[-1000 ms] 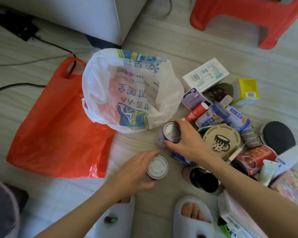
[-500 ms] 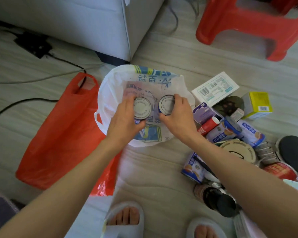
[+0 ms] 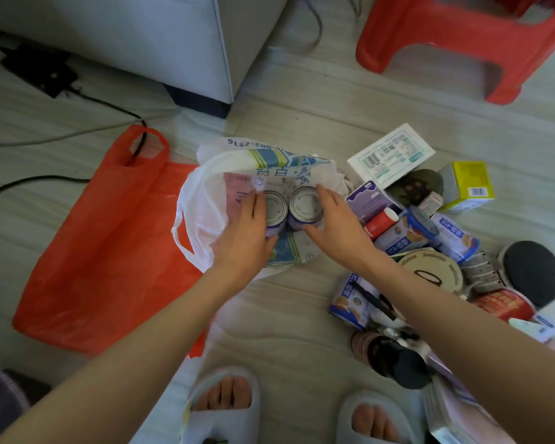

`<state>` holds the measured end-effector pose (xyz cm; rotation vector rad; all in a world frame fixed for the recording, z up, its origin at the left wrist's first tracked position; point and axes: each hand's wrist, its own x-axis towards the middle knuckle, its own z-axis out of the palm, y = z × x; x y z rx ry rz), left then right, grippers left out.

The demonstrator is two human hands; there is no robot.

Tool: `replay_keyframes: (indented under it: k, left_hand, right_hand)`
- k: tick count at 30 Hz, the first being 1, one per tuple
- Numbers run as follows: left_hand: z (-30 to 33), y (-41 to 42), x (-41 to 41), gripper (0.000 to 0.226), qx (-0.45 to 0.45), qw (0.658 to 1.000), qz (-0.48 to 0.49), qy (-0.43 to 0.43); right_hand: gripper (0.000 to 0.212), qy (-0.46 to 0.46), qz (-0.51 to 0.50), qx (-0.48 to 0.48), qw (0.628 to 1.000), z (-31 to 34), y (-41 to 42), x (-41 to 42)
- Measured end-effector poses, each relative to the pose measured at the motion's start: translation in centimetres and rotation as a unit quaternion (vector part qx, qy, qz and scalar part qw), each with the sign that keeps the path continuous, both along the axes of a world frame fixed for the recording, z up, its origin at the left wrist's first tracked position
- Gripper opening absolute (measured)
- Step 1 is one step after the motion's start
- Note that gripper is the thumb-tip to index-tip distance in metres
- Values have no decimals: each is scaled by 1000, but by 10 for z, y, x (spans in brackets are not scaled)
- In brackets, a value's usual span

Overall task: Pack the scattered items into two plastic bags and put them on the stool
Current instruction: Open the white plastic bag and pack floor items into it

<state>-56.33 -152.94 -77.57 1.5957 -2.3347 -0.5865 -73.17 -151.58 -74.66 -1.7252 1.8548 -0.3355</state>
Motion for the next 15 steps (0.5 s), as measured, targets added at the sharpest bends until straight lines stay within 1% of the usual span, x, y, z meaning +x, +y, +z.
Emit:
replay_keyframes:
  k: [2, 4, 7, 8, 10, 12, 13, 15]
  left_hand:
    - [2, 27, -1, 66, -37, 999, -21, 21]
    - [0, 63, -9, 61, -33, 997, -56, 44]
    - [-11, 115, -30, 50, 42, 990, -124, 48]
    - [-15, 129, -36, 52, 77, 988, -127, 44]
    - [-17, 145, -46, 62, 156, 980, -96, 75]
    - [-20, 148, -51, 73, 205, 973, -58, 90]
    - [-22, 146, -54, 76, 213, 971, -43, 95]
    - [-23, 139, -63, 78, 209, 973, -33, 97]
  right_hand:
    - [62, 5, 7, 7, 1000, 9, 20, -13]
    - [49, 31, 19, 18, 999, 15, 44, -30]
    - [35, 84, 6, 35, 996, 21, 79, -60]
    - [31, 101, -4, 36, 994, 22, 90, -69]
    - [25, 119, -8, 17, 993, 20, 110, -84]
    - [30, 147, -17, 0, 989, 11, 127, -97]
    - [36, 165, -30, -5, 986, 8, 133, -101]
    - [56, 181, -65, -12, 981, 3, 137, -111]
